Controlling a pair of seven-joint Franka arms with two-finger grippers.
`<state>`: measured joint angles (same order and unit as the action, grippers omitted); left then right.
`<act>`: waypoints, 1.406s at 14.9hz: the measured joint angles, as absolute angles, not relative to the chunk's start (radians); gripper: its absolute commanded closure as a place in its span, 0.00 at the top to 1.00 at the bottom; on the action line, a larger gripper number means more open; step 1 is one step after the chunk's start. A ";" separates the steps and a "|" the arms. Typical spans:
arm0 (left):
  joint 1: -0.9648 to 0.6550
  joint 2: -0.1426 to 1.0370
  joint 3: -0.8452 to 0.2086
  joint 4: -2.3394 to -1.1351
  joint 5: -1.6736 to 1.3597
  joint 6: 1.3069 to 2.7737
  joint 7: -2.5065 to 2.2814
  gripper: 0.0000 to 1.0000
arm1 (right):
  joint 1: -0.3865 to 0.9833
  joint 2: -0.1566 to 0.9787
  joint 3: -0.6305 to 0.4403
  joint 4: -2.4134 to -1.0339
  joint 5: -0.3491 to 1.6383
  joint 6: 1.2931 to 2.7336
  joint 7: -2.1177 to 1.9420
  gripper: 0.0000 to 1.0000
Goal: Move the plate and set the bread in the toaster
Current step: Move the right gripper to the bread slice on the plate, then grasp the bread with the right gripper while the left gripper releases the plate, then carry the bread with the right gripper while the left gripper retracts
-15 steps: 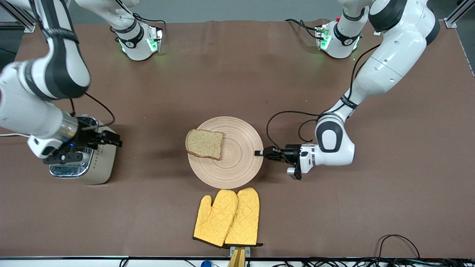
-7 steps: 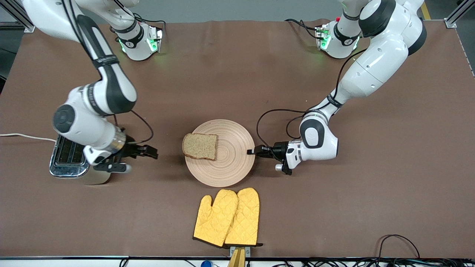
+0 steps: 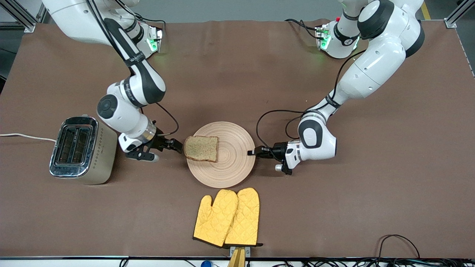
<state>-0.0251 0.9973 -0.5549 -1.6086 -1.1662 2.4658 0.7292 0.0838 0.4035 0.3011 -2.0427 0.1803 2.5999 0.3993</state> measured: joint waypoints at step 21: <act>0.388 0.543 -0.556 -1.575 -0.639 2.230 -0.159 1.00 | 0.116 0.480 0.351 -2.057 0.180 2.649 0.540 0.44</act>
<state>0.3884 0.5427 -0.5555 -1.5751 -0.6394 2.2304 -0.1594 0.1161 0.4802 0.3507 -2.0572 0.1801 2.6489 0.5403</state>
